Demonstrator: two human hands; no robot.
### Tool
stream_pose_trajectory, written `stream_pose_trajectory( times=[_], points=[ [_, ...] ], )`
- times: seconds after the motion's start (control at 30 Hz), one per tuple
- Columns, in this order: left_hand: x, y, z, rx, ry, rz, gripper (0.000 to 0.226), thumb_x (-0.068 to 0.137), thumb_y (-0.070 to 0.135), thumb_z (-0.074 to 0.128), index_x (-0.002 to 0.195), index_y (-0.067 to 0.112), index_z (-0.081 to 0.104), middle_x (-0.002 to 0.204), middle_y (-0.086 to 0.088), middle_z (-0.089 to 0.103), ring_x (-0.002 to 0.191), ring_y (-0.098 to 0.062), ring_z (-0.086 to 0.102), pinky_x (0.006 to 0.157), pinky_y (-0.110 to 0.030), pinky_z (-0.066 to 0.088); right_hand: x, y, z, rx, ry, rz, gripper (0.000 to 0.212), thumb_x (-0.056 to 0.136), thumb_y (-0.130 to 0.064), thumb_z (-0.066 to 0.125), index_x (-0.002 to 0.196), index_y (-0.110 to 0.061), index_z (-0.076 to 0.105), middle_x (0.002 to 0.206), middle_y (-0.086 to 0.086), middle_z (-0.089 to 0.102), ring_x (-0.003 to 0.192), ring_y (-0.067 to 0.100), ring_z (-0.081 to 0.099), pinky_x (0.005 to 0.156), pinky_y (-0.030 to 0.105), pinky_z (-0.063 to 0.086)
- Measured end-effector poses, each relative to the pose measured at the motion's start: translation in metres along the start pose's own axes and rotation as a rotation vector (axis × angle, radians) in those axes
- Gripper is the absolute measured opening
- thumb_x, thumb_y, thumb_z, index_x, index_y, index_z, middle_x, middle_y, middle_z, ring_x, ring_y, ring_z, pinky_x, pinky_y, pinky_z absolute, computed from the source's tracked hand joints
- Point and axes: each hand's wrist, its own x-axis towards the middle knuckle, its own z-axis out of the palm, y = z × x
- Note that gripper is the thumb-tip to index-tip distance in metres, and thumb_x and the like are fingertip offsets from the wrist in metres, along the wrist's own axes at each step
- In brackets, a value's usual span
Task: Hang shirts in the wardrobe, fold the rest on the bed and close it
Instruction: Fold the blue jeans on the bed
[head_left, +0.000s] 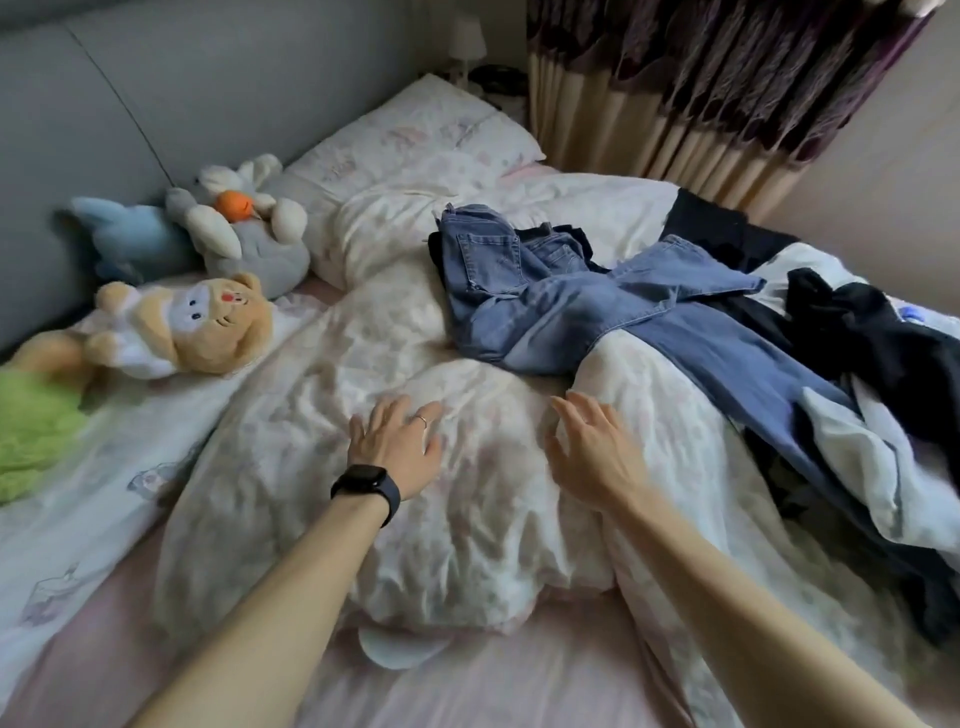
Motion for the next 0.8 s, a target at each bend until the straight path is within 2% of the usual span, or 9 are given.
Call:
stream_pose_trajectory(
  times=[0.07, 0.17, 0.27, 0.33, 0.4, 0.57, 0.63, 0.7, 0.8],
  points=[
    [0.024, -0.01, 0.031, -0.009, -0.01, -0.023, 0.055, 0.098, 0.057, 0.032, 0.152, 0.049, 0.023, 0.165, 0.005, 0.013, 0.151, -0.025, 0.007, 0.118, -0.053, 0.013, 0.038, 0.002, 0.024, -0.07, 0.07, 0.0, 0.06, 0.097, -0.043, 0.051, 0.152, -0.024, 0.037, 0.158, 0.002, 0.035, 0.136, 0.029, 0.04, 0.109, 0.041, 0.04],
    [0.028, -0.02, 0.075, 0.008, 0.107, -0.02, 0.056, 0.099, 0.061, 0.023, 0.153, 0.053, 0.011, 0.167, 0.009, 0.003, 0.153, -0.024, 0.0, 0.116, -0.06, 0.011, 0.083, -0.003, 0.048, -0.202, 0.2, -0.029, 0.068, 0.096, -0.045, 0.054, 0.156, -0.024, 0.029, 0.161, 0.002, 0.03, 0.123, 0.029, 0.049, 0.093, 0.04, 0.048],
    [0.028, -0.025, 0.095, 0.051, 0.178, -0.009, 0.056, 0.1, 0.06, 0.015, 0.155, 0.051, 0.005, 0.167, 0.008, 0.004, 0.154, -0.025, 0.002, 0.116, -0.061, 0.012, 0.121, -0.007, 0.054, -0.319, 0.143, 0.012, 0.07, 0.1, -0.037, 0.051, 0.158, -0.034, 0.013, 0.163, -0.001, 0.019, 0.113, 0.027, 0.051, 0.073, 0.036, 0.047],
    [0.034, -0.024, 0.095, 0.047, 0.141, -0.015, 0.056, 0.1, 0.061, 0.013, 0.154, 0.052, 0.002, 0.167, 0.01, 0.0, 0.154, -0.023, -0.002, 0.117, -0.061, 0.01, 0.136, -0.011, 0.051, -0.345, 0.091, 0.057, 0.052, 0.101, -0.024, 0.046, 0.15, -0.033, 0.032, 0.149, 0.002, 0.039, 0.111, 0.03, 0.054, 0.064, 0.034, 0.038],
    [0.037, -0.025, 0.093, 0.025, 0.063, -0.033, 0.057, 0.099, 0.063, 0.012, 0.153, 0.053, 0.0, 0.167, 0.012, -0.004, 0.153, -0.021, -0.006, 0.118, -0.061, 0.007, 0.139, -0.018, 0.042, -0.291, 0.132, 0.079, 0.033, 0.099, -0.017, 0.046, 0.131, -0.025, 0.053, 0.125, 0.003, 0.054, 0.105, 0.032, 0.057, 0.063, 0.034, 0.034],
    [0.043, -0.027, 0.049, -0.046, -0.24, -0.013, 0.058, 0.099, 0.065, 0.014, 0.152, 0.054, -0.006, 0.166, 0.011, -0.007, 0.153, -0.024, -0.003, 0.119, -0.056, 0.011, 0.099, -0.013, -0.019, -0.015, 0.341, 0.056, 0.021, 0.104, -0.028, 0.04, 0.114, -0.016, 0.053, 0.104, 0.008, 0.058, 0.093, 0.034, 0.058, 0.064, 0.033, 0.03],
    [0.039, -0.021, 0.016, -0.236, -0.352, -0.044, 0.061, 0.1, 0.066, 0.018, 0.156, 0.047, 0.004, 0.167, 0.008, 0.003, 0.153, -0.026, 0.009, 0.118, -0.048, 0.018, 0.066, 0.0, -0.049, 0.053, 0.376, 0.069, 0.029, 0.103, -0.037, 0.035, 0.105, -0.015, 0.054, 0.102, 0.009, 0.06, 0.092, 0.034, 0.058, 0.065, 0.034, 0.031],
    [0.031, -0.011, -0.015, -0.638, -0.324, -0.163, 0.069, 0.098, 0.067, 0.03, 0.158, 0.035, 0.02, 0.164, 0.001, 0.021, 0.148, -0.027, 0.027, 0.115, -0.04, 0.027, 0.028, 0.01, -0.077, 0.137, 0.412, 0.081, 0.035, 0.099, -0.04, 0.031, 0.1, -0.016, 0.055, 0.099, 0.008, 0.061, 0.09, 0.034, 0.058, 0.066, 0.035, 0.035],
    [0.009, 0.021, -0.059, -1.085, -0.23, -0.324, 0.09, 0.087, 0.079, 0.037, 0.158, 0.027, 0.02, 0.162, -0.002, 0.027, 0.145, -0.029, 0.032, 0.117, -0.046, 0.028, -0.039, 0.017, -0.112, 0.284, 0.451, 0.127, 0.018, 0.099, -0.027, 0.043, 0.096, -0.016, 0.058, 0.092, 0.0, 0.06, 0.086, 0.03, 0.058, 0.069, 0.037, 0.04]
  ],
)
